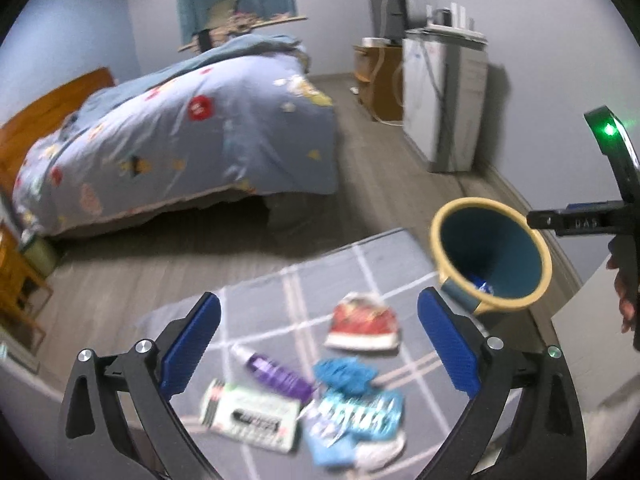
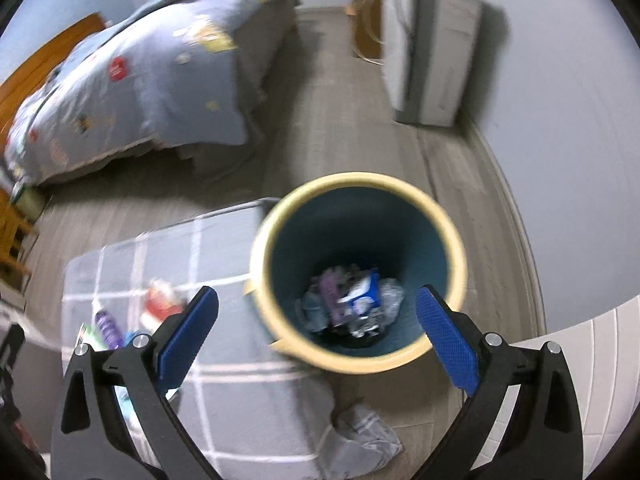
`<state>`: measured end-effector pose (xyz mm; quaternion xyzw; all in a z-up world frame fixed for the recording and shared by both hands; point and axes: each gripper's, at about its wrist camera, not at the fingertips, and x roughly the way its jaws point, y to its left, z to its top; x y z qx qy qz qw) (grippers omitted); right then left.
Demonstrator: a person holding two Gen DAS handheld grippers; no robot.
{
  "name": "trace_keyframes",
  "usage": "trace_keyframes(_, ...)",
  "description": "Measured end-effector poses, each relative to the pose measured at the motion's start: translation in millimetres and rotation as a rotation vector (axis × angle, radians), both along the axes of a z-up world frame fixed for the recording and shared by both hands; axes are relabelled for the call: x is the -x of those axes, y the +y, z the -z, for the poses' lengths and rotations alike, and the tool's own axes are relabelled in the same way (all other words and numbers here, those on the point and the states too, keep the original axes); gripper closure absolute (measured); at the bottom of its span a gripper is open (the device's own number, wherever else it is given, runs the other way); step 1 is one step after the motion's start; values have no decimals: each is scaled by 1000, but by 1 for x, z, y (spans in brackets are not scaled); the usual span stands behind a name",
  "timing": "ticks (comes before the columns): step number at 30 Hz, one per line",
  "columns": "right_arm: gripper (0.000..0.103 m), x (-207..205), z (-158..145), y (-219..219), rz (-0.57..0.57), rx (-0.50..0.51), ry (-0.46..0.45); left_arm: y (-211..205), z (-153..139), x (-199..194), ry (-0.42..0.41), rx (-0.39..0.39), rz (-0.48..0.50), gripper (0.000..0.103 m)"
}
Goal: Collect trash
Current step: 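Move both tools back over the cushion toward the remaining trash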
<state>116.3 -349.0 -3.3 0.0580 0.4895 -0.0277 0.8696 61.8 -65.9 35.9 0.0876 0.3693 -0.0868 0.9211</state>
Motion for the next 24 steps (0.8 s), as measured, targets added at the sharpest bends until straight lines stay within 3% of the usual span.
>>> trace_keyframes(7,6,26,0,85,-174,11,-16,71,0,45,12,74,-135,5)
trace_keyframes(13,6,39,19,143,-267,21,-1,96,14,61,-23,-36,-164,5)
trace_keyframes(24,6,47,79,231,-383,43,101,138,23,65,6,14,-209,5)
